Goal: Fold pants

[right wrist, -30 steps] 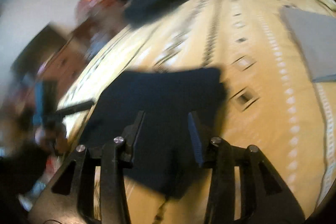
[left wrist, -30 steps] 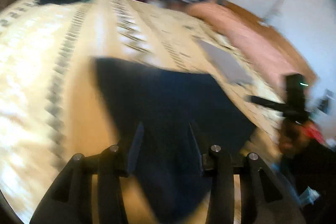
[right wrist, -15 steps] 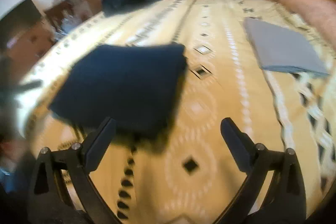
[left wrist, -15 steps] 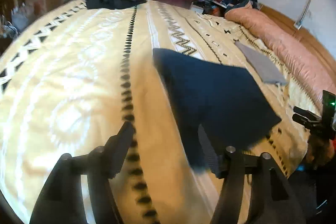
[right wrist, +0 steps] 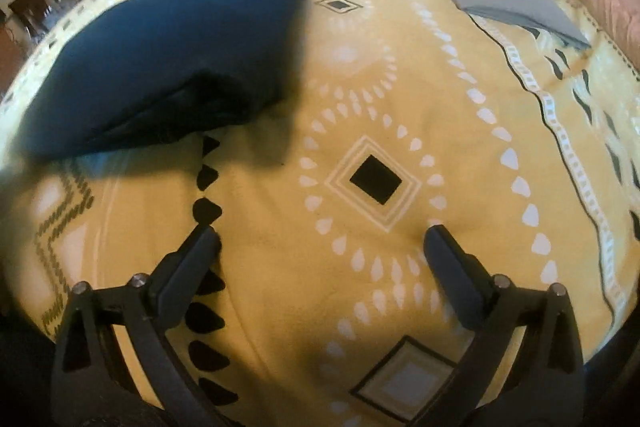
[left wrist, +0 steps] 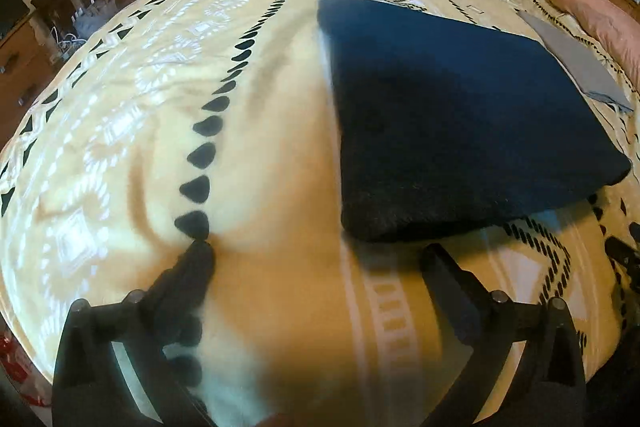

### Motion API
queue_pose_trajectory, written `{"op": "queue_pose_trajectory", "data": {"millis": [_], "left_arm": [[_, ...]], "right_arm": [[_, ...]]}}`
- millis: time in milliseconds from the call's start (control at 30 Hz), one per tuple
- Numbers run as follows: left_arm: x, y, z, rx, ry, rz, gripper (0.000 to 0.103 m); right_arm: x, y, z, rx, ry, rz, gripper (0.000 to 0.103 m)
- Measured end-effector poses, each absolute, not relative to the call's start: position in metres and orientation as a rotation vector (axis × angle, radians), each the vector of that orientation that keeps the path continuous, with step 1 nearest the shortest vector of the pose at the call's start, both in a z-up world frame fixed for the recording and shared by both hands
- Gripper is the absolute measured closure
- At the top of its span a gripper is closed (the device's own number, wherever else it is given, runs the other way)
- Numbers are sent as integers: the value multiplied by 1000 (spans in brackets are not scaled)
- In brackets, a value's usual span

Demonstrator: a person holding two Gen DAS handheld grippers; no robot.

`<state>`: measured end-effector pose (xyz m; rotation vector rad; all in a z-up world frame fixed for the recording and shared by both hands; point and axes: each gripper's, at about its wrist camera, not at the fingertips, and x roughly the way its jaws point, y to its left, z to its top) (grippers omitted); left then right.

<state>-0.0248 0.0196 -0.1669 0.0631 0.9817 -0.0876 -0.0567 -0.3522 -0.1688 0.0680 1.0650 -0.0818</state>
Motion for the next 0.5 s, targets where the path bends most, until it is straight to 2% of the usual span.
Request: {"op": "queue_pose_trajectory", "data": {"millis": [167, 500], "left_arm": [[-28, 16, -165, 67, 988, -99, 0], [-7, 20, -174, 48, 963, -97, 0]], "right_arm": [[-62, -360, -171, 66, 1124, -38, 0], [-60, -353, -178, 50, 1118, -89, 0]]}}
